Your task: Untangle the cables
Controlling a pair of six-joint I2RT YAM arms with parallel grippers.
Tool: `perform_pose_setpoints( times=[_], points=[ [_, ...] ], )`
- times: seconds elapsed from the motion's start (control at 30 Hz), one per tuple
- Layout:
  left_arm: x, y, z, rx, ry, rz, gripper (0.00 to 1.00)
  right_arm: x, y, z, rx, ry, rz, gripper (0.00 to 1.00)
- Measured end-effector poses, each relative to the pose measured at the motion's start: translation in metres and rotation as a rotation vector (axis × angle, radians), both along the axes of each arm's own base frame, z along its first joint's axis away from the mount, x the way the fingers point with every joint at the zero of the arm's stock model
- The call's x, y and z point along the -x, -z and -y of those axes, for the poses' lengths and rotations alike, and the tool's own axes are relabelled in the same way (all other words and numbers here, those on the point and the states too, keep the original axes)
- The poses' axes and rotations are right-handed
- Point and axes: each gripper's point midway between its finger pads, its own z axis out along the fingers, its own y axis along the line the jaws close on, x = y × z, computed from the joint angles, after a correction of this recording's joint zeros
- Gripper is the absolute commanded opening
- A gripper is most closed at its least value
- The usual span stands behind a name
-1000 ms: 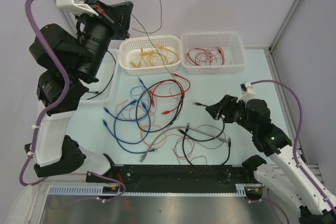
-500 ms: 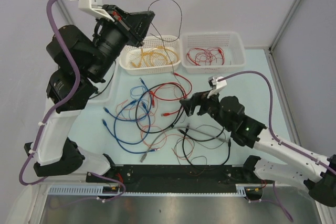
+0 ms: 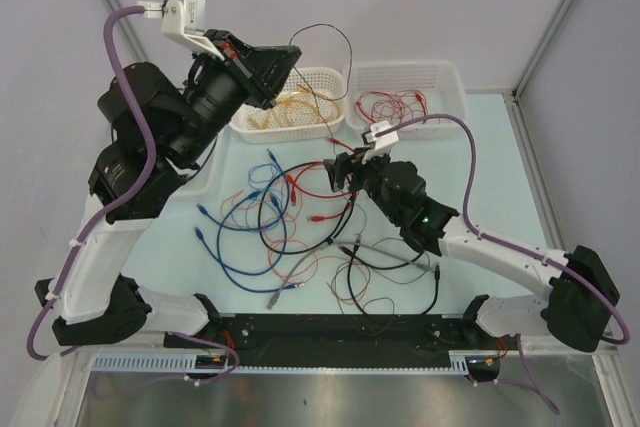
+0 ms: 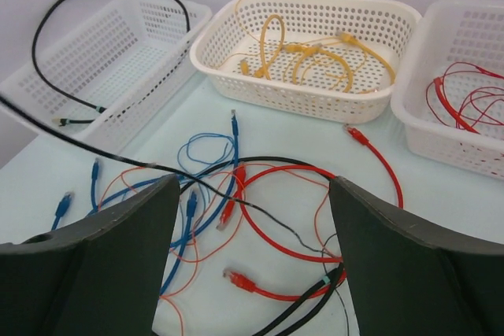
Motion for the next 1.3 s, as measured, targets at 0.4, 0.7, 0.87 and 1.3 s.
perform_pose_setpoints(
  times=[0.4, 0.7, 0.87, 1.3],
  points=[
    [0.009, 0.006, -0.018, 0.017, -0.027, 0.003, 0.00, -0.041, 0.008, 0.018, -0.024, 0.079, -0.059, 0.00],
    [0.004, 0.073, -0.046, 0.008, -0.151, -0.043, 0.00, -0.004, -0.166, 0.055, -0.220, 0.062, 0.112, 0.00],
    [-0.007, 0.126, -0.043, -0.030, -0.189, -0.082, 0.04, 0.047, -0.276, 0.082, -0.376, 0.002, 0.224, 0.00],
    [-0.024, 0.243, -0.003, -0.145, -0.122, -0.217, 0.71, 0.067, -0.261, 0.076, -0.319, -0.055, 0.092, 0.00]
  ],
)
